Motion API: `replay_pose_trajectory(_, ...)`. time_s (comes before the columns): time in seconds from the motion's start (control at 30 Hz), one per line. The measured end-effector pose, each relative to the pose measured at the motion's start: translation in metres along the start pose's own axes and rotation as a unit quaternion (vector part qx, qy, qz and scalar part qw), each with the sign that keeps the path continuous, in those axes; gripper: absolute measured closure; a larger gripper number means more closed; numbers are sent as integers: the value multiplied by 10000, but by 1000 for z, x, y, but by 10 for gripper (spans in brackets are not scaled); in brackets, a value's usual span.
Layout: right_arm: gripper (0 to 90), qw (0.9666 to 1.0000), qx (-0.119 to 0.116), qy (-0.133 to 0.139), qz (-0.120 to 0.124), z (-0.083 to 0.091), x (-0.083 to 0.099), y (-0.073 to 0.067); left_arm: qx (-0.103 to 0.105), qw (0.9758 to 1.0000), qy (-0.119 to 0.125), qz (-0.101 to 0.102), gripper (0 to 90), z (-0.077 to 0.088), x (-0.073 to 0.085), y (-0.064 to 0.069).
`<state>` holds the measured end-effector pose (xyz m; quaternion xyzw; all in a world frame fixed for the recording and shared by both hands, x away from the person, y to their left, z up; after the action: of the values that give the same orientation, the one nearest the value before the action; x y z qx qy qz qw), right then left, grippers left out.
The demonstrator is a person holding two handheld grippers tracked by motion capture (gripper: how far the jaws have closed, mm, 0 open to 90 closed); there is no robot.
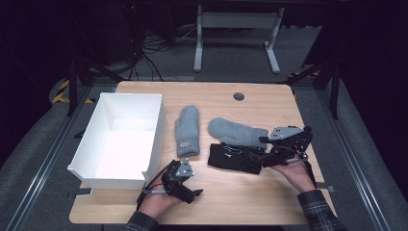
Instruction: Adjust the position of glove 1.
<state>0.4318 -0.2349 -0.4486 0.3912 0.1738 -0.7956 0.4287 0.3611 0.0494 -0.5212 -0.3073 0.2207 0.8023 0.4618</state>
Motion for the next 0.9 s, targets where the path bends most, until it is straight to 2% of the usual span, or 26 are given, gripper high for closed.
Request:
replay_pose_trajectory(0.3, 189, 10000, -55, 8, 16, -11, -12, 15, -15, 10000, 23, 22, 65, 0, 0, 1)
replay_pose_trajectory(0.5, 219, 9999, -133, 27, -18, -29, -18, 31, -15, 10000, 4, 8, 55, 0, 0, 1)
replay_pose_trajectory(0.7, 224, 9997, -178, -163, -91, -50, -19, 46, -50, 10000, -45, 57, 39, -1, 0, 2)
replay_pose_trajectory(0.83, 244, 9995, -143, -264, -55, -64, -21, 53, -47, 10000, -46, 58, 38, -1, 0, 2)
replay_pose_trajectory(0.9, 267, 9990, -136, -410, -68, -70, -20, 56, -47, 10000, -34, 34, 38, 0, 0, 1)
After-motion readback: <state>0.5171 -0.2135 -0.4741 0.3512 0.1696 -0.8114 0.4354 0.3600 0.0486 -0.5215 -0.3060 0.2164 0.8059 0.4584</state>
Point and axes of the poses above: each handheld gripper's, and its own axes: z roughly backward along the jaws, x roughly out of its underside, y roughly to its right, the point moved 6 cm from there along -z, roughly forward along the jaws, and after that the axes turned 4 degrees about z, right-handed, at the moved point
